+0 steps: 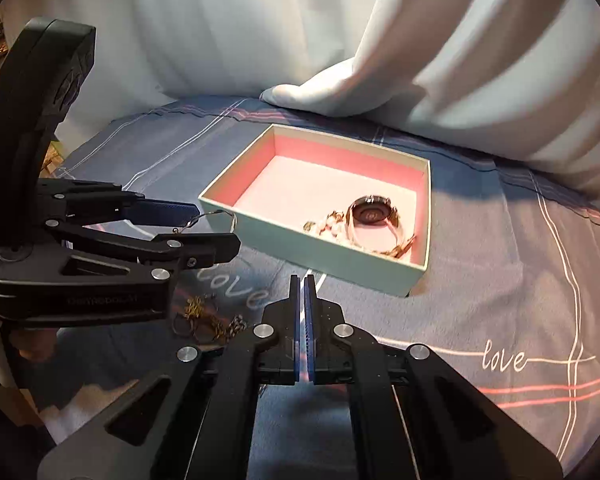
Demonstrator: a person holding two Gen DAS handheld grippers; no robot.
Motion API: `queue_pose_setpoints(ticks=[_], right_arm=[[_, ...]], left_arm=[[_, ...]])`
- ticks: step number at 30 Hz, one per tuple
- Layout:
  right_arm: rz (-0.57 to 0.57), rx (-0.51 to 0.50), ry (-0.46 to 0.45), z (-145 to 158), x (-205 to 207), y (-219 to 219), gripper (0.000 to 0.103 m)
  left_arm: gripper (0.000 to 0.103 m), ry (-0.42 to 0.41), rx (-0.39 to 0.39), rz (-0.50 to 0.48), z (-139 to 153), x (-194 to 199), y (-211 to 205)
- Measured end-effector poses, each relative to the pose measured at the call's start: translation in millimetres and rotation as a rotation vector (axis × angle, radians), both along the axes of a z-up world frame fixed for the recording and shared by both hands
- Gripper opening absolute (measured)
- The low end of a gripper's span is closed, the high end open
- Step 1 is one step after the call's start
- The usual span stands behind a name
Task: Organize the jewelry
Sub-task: 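Carry the bangle and earring into the pink box and open both grippers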
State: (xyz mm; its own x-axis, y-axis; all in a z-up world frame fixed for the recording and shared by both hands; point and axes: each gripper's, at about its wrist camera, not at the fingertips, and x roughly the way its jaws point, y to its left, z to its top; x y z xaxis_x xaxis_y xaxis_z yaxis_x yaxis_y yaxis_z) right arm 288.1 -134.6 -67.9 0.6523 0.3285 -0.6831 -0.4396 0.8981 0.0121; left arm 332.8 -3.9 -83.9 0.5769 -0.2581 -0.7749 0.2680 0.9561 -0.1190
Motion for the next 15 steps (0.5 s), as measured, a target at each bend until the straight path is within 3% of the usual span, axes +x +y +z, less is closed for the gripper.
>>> queue_pose_setpoints(ticks=[8,15], right_arm=[[-0.038,-0.043,-0.053,33,50,10,0.003],[-0.053,-0.061,-0.041,32,59,10,0.003]], left_arm=[[0.049,-0.015,-0.007,0.072,41,63,-12],[0.049,-0.003,0.022,0.085,44,82,-20]])
